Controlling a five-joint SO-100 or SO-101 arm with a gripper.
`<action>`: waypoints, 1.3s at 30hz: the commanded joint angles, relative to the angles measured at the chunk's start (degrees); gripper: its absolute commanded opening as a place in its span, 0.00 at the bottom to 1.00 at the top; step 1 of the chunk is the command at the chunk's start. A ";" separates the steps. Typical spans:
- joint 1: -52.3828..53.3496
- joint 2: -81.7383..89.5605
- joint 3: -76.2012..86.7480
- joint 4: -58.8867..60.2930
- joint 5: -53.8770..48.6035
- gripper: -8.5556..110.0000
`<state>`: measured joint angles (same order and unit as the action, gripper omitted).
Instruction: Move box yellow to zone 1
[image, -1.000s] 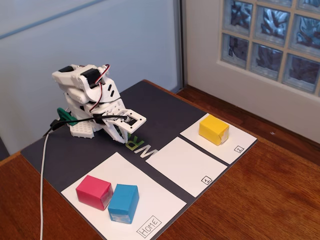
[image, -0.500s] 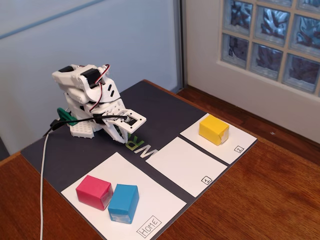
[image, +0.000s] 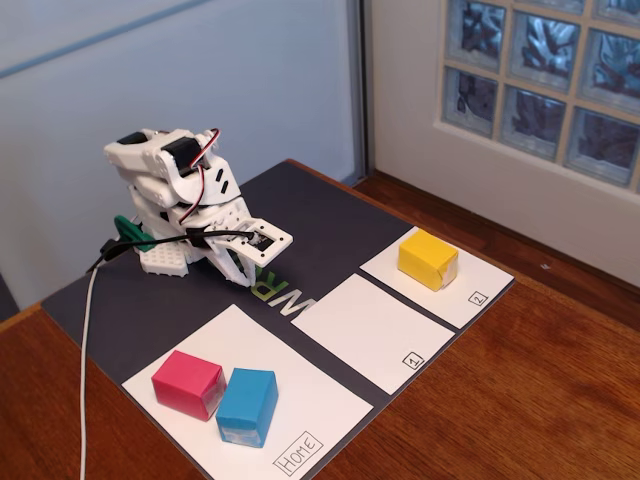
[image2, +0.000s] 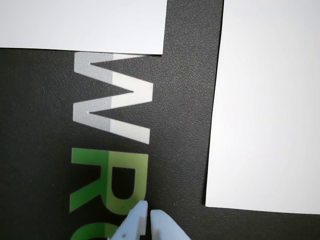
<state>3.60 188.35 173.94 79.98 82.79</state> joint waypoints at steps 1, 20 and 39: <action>-0.62 2.99 0.18 2.99 -0.09 0.07; -4.57 -1.41 -9.58 4.39 -0.18 0.07; -8.79 -30.76 -43.42 3.96 -1.76 0.07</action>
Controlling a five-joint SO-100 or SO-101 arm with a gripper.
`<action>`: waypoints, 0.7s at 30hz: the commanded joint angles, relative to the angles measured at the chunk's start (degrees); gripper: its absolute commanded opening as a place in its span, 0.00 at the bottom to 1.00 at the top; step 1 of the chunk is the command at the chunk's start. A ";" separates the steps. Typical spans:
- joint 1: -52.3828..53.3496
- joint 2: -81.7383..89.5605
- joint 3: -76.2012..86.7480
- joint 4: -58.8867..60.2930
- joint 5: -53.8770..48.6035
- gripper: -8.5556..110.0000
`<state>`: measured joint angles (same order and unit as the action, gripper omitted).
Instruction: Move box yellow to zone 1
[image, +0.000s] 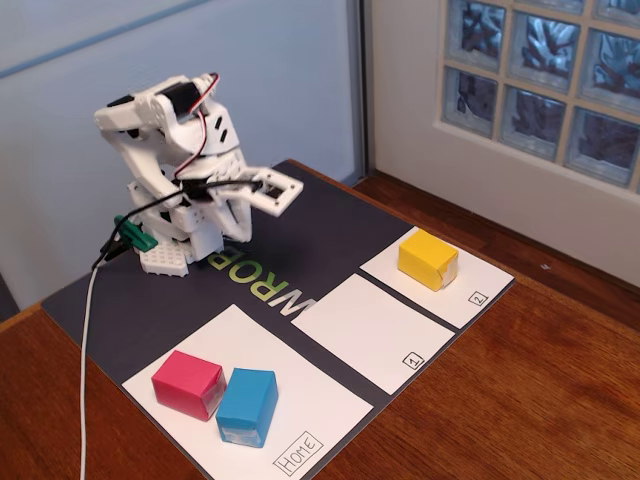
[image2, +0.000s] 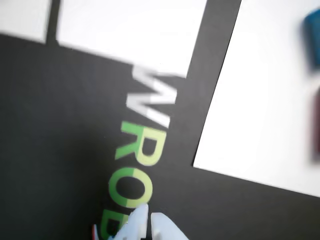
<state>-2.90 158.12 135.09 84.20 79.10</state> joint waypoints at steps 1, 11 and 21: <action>-3.25 -0.62 -5.45 -0.26 2.55 0.07; -6.68 -19.07 -19.07 -7.12 11.60 0.07; -11.16 -43.86 -38.94 -7.12 21.88 0.07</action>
<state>-12.22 116.37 101.16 77.43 99.76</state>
